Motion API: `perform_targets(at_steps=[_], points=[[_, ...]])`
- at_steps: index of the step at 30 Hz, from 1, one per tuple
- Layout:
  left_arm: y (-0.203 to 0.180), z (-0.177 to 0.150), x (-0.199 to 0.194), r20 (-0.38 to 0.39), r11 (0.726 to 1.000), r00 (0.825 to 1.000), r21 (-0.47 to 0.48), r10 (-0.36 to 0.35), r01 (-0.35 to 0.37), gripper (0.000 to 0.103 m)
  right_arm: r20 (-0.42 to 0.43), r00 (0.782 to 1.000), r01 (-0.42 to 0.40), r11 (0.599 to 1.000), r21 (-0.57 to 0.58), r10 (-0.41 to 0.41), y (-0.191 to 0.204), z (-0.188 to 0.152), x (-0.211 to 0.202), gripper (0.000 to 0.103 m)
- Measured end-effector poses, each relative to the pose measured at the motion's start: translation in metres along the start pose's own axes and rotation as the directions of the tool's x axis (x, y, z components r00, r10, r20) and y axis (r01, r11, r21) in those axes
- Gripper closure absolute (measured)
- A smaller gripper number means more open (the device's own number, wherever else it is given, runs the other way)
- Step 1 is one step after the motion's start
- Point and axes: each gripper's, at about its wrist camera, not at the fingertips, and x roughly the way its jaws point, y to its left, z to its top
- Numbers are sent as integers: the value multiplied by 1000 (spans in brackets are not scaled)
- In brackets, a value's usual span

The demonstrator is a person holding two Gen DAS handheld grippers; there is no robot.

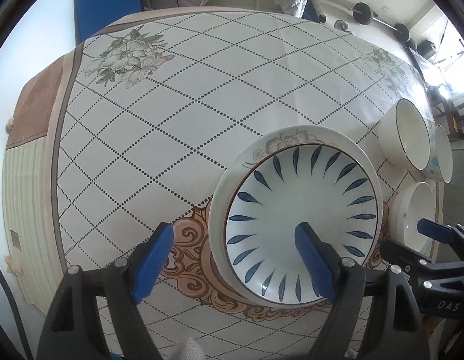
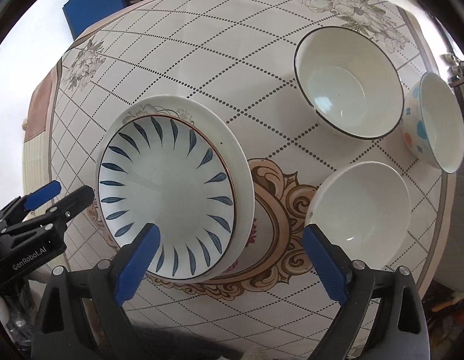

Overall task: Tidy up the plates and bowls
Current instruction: 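Open both grippers and lift away from the plate stack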

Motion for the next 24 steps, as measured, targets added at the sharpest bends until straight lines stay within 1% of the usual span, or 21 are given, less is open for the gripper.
perform_targets(at_steps=[4,8,13,16,20,24], points=[[-3,-9,-16,41,1000,999,2,7,-7,20,67,996,64,998,-13,-63,6,-20,-17,5],[-7,-22,-36,73,1000,997,-1,4,-4,20,126,988,90,996,-3,-89,9,-38,-39,5],[-17,-44,-68,116,1000,993,-10,28,-27,20,194,978,85,996,-21,-80,16,-64,-73,5],[-18,-57,-89,148,999,988,-39,33,-27,20,233,970,76,996,-38,-65,20,-79,-97,5],[-16,-72,-119,192,997,980,-63,45,-34,20,295,953,88,994,-59,-67,26,-104,-129,5],[-16,-89,-147,236,997,970,-58,57,-45,20,337,939,97,993,-60,-72,32,-127,-156,5]])
